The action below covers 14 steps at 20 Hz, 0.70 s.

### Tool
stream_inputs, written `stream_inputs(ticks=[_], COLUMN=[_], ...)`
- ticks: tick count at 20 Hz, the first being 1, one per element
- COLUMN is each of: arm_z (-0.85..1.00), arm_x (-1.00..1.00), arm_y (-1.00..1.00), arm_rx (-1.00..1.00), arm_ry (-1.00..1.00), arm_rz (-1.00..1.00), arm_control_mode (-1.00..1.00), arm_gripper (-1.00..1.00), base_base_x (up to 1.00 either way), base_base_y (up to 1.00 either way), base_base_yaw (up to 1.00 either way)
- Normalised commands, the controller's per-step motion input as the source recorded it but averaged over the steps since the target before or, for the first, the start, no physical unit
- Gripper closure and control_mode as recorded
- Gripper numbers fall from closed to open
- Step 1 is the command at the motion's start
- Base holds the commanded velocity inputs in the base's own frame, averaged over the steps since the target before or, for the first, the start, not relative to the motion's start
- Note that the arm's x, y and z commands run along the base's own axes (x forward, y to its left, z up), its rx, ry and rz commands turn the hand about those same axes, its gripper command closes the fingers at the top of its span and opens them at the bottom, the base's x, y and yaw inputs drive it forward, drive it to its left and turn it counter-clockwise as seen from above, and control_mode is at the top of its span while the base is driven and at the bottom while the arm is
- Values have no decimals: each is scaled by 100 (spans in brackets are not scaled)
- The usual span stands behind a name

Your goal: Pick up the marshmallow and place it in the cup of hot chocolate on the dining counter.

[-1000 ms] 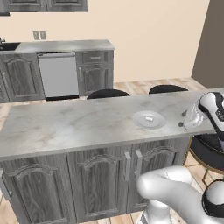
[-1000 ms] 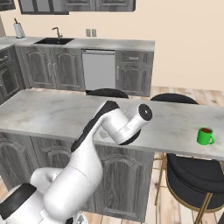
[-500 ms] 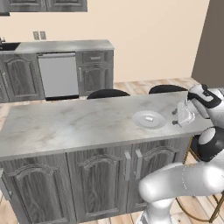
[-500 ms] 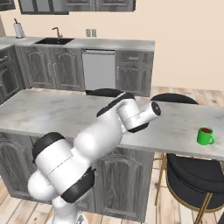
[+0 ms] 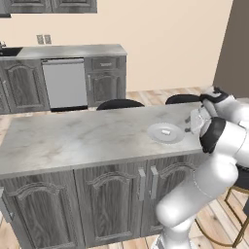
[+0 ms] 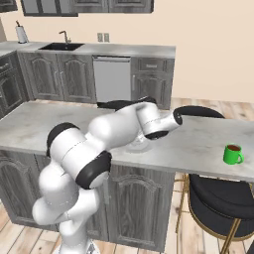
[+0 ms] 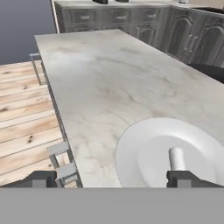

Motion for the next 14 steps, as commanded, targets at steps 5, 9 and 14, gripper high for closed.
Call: stream_inputs(ticks=[5,9,14], arm_z=[-28,-38,-44], arm_x=[41,26,12], arm_y=[25,10,-6], arm_rx=[0,0,0], arm_ry=[0,0,0], arm_rz=[0,0,0], arm_control_mode=[-100,-100,-100], arm_gripper=[-100,-100,-100], base_base_x=[0,0,0], base_base_y=[0,0,0], base_base_yaw=[0,0,0])
